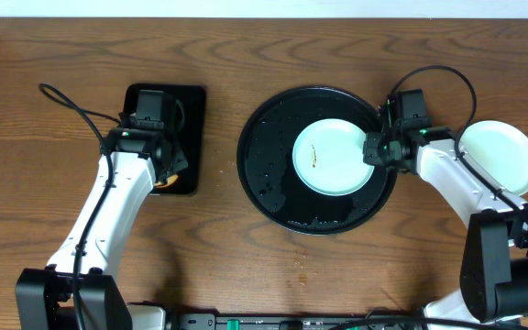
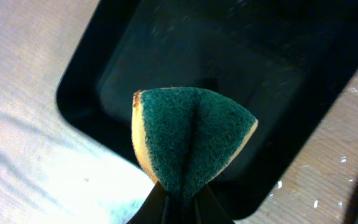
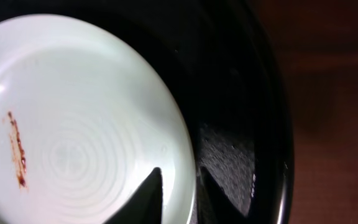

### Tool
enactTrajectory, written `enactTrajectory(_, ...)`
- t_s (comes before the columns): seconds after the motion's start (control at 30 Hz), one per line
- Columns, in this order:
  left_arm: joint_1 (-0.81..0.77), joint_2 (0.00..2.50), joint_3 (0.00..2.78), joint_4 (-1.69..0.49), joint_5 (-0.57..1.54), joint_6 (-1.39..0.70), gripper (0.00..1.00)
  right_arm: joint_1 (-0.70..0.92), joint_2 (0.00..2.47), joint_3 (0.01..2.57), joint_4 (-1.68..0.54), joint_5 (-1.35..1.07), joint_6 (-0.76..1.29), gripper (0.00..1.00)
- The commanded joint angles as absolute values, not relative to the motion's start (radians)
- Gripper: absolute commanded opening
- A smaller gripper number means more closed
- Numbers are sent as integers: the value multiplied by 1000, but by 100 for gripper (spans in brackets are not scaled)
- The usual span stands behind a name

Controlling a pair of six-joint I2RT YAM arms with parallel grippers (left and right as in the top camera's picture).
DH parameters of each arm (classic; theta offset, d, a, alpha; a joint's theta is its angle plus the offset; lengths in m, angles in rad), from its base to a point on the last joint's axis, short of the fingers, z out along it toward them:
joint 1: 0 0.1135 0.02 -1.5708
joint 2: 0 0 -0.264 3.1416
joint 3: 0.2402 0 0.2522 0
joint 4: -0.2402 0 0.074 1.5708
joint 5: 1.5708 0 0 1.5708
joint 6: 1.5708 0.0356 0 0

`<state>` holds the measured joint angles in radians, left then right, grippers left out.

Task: Clean dirty plates on tray and stack at the side
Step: 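Drag the remaining blue plate to the round tray's center with the right gripper, then lift the sponge from the black tray with the left gripper toward the plate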

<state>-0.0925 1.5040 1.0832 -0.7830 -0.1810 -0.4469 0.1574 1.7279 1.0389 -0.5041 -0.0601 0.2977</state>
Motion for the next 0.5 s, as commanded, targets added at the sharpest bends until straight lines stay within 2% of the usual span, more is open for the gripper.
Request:
enactTrajectory(0.0,-89,1509,1081,-753,-117,-318,8,166,1725,1023,-504,-31,293,28)
enactTrajectory(0.1,-89,1509,1083,-709,-15,-242,8,166,1725,1023,-490,-31,237,46)
enactTrajectory(0.13,-89,1509,1088,-705,17,-219,8,166,1725,1023,-485,-31,216,49)
enactTrajectory(0.47,-91,1509,1318,-850,163,-183,7,166,1733,1023,-472,-34,159,53)
